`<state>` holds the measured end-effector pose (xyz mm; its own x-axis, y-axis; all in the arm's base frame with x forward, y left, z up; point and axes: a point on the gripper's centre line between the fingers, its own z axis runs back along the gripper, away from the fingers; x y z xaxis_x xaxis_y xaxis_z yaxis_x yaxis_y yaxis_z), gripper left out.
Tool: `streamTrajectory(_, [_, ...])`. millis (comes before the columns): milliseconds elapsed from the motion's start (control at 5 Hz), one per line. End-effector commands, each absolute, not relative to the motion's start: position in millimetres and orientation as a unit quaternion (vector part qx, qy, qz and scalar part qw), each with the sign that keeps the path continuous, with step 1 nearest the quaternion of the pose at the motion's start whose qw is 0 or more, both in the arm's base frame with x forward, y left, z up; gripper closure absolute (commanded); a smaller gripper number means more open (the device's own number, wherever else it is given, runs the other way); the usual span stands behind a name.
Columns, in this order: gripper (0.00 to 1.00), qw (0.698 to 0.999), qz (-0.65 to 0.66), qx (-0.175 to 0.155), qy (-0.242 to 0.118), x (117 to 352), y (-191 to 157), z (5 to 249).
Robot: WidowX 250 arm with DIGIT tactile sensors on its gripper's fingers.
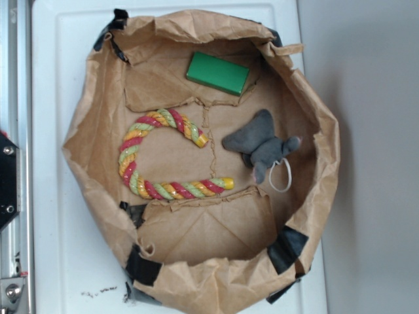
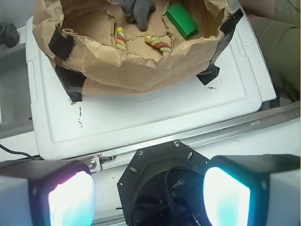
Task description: Grab the multicolored rope.
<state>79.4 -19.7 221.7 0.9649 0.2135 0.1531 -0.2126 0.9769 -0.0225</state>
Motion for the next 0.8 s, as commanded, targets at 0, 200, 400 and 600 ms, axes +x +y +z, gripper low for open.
streamTrajectory(0, [0.00,0.985,0.131,-0.037,-0.104,153.3,-50.8,198.6])
streamTrajectory(200, [0.00,0.982,0.139,-0.051,-0.112,195.4,-47.8,186.3])
streamTrajectory(400, [0.00,0.982,0.139,-0.037,-0.119,227.0,-35.1,161.0])
streamTrajectory(600, [0.00,0.982,0.137,-0.024,-0.124,239.5,-15.9,141.8])
